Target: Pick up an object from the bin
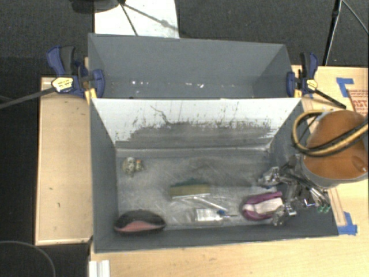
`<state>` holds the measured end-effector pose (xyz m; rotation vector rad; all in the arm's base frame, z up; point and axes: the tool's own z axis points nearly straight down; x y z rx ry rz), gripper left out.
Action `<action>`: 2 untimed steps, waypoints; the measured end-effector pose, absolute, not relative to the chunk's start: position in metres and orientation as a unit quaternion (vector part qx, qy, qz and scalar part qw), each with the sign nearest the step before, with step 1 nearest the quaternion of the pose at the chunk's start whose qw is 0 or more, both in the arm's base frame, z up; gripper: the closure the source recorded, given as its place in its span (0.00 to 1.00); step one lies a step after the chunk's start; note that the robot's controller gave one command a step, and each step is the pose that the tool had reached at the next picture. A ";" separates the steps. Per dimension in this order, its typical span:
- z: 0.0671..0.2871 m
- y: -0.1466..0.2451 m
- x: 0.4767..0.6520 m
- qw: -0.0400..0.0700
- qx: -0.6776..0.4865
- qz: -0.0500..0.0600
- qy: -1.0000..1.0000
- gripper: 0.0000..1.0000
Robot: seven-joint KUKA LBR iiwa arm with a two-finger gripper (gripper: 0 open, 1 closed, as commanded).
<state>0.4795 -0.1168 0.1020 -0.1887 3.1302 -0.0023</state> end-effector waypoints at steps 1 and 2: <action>0.100 -0.110 0.478 0.001 -0.138 0.000 0.990 0.00; 0.073 -0.107 0.484 0.012 -0.142 -0.002 0.990 0.00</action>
Offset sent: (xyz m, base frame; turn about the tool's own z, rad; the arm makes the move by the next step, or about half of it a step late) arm -0.0017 0.0060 -0.0020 -0.1572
